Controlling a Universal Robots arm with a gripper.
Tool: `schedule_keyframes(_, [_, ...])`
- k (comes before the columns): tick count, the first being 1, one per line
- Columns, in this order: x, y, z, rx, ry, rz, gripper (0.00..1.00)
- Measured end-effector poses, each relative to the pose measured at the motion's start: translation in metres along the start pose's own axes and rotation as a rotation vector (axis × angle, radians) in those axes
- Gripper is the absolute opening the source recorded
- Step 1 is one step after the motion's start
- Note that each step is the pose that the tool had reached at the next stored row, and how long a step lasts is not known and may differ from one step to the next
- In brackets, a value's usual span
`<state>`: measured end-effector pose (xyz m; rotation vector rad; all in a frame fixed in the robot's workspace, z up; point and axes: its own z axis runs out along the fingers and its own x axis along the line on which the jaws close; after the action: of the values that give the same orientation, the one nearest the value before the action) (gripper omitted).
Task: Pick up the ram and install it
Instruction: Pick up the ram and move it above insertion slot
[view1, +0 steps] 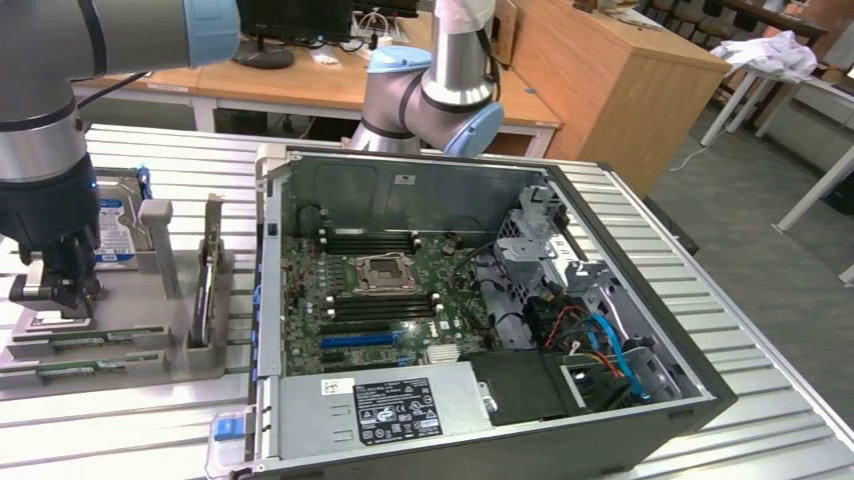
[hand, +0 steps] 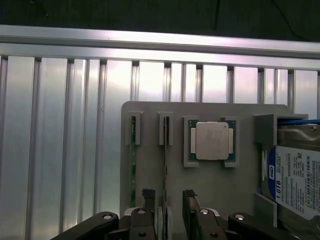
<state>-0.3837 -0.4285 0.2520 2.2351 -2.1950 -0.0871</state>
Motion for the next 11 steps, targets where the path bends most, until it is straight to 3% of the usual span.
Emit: schedule_keyframes(11, [0.0050, 0.0000, 0.0013, 0.0000, 0.0000, 0.000, 0.36])
